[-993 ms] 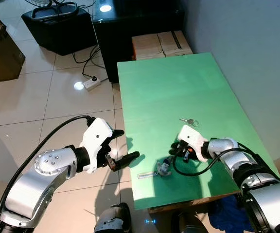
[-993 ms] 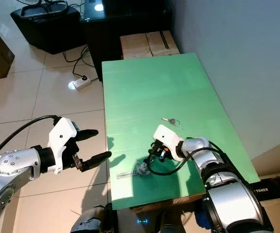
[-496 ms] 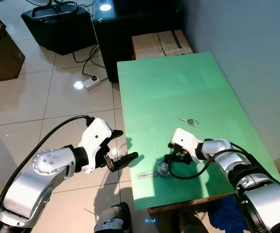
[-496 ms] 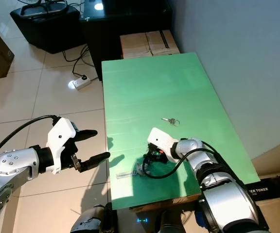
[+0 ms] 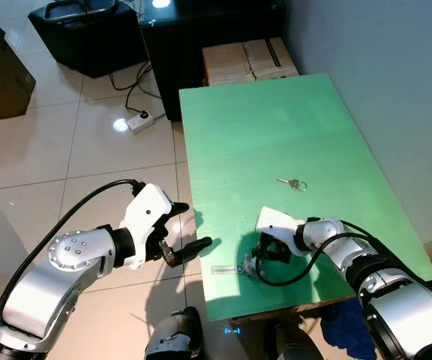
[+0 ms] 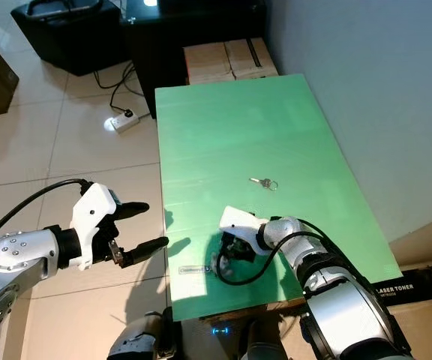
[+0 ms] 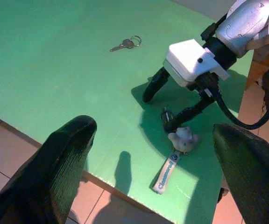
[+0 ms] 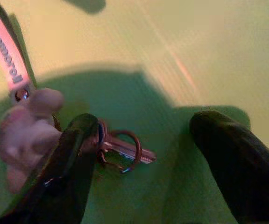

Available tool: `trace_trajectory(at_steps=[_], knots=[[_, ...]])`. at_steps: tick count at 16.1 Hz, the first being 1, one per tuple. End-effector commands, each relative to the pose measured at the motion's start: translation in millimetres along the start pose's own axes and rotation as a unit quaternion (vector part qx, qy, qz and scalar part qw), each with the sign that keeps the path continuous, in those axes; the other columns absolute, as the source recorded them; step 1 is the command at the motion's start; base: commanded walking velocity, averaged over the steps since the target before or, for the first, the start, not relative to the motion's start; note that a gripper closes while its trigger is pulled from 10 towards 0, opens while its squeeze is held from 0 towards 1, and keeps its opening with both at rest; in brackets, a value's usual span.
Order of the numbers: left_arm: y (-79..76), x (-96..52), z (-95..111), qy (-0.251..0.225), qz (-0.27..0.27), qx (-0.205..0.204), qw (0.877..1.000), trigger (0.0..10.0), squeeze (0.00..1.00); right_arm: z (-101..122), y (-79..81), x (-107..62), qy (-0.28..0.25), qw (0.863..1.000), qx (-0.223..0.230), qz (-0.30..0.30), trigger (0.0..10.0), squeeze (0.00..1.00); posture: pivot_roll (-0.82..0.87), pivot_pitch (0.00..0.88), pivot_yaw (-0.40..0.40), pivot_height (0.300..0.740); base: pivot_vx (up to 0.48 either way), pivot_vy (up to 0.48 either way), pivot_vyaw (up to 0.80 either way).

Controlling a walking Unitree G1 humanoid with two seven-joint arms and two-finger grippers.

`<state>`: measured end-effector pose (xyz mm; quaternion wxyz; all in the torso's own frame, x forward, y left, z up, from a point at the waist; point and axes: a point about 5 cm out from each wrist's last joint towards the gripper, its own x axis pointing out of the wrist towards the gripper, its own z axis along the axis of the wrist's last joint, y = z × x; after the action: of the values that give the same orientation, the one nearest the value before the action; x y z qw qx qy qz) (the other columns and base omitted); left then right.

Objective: Hang keys on a hook

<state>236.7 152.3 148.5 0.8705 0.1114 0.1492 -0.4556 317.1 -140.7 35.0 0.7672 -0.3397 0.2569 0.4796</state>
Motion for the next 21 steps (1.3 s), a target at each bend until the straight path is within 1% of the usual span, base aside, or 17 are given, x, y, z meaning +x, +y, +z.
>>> trace_trajectory(at_steps=[1, 2, 8, 9, 10, 11, 12, 14, 15, 19, 21], knots=[[-3.4, -2.5, 0.0, 0.007, -0.008, 0.004, 1.0, 10.0, 0.0, -6.9, 6.1, 1.8, 0.019, 1.0, 0.0, 0.01, 10.0, 0.0, 0.04, 0.253, 0.073, 0.74, 0.0, 0.0, 0.0], [-2.4, -2.6, 0.6, 0.007, -0.008, 0.004, 1.0, 10.0, 0.0, -10.9, 7.6, 1.6, 0.029, 1.0, -0.003, 0.006, 10.0, 0.0, 0.04, 0.253, 0.073, 0.74, 0.0, 0.0, 0.0], [0.1, -1.5, 2.0, 0.008, -0.005, 0.004, 1.0, 10.0, 0.0, -15.5, 9.2, 0.9, 0.038, 0.999, -0.011, 0.001, 10.0, 0.0, 0.04, 0.253, 0.072, 0.74, 0.0, 0.0, 0.0], [0.4, -1.5, 2.0, 0.008, -0.004, 0.004, 1.0, 10.0, 0.0, -16.3, 8.8, 0.4, 0.04, 0.999, -0.009, 0.0, 5.7, 0.0, 0.04, 0.253, 0.072, 0.74, 0.0, 0.0, 0.0], [0.7, -1.3, 2.1, 0.008, -0.004, 0.004, 1.0, 10.0, 0.0, -16.9, 8.0, -0.4, 0.041, 0.999, -0.009, -0.002, 3.0, 0.0, 0.04, 0.251, 0.073, 0.74, 0.0, 0.0, 0.0], [1.3, -0.8, 2.3, 0.008, -0.004, 0.005, 1.0, 10.0, 0.0, -18.2, 6.0, -1.9, 0.045, 0.999, -0.011, -0.009, 0.7, 0.0, 0.04, 0.251, 0.073, 0.74, 0.0, 0.0, 0.0], [1.5, -0.1, 2.3, 0.008, -0.004, 0.007, 1.0, 10.0, 0.0, -19.7, 1.2, -4.9, 0.05, 0.998, -0.012, -0.026, 0.3, 0.0, 0.04, 0.248, 0.073, 0.74, 0.0, 0.0, 0.0], [1.7, 0.6, 2.4, 0.007, -0.003, 0.008, 1.0, 10.0, 0.0, -21.1, -4.6, -8.9, 0.056, 0.997, -0.014, -0.044, 0.3, 0.0, 0.03, 0.241, 0.074, 0.74, 0.0, 0.0, 0.0], [2.0, 1.4, 2.3, 0.007, -0.003, 0.009, 1.0, 10.0, 0.0, -22.2, -9.6, -12.3, 0.058, 0.996, -0.012, -0.061, 0.0, 0.0, 0.03, 0.24, 0.075, 0.74, 0.0, 0.0, 0.0], [2.3, 2.8, 2.5, 0.006, -0.003, 0.012, 1.0, 10.0, 0.0, -30.0, -21.1, -23.4, 0.074, 0.992, -0.003, -0.104, 0.0, 0.0, 0.03, 0.236, 0.08, 0.74, 0.0, 0.0, 0.0], [2.4, 3.3, 2.6, 0.006, -0.004, 0.014, 1.0, 10.0, 0.0, -35.0, -28.1, -30.5, 0.084, 0.987, 0.003, -0.135, 0.0, 0.0, 0.03, 0.234, 0.082, 0.74, 0.0, 0.0, 0.0]])
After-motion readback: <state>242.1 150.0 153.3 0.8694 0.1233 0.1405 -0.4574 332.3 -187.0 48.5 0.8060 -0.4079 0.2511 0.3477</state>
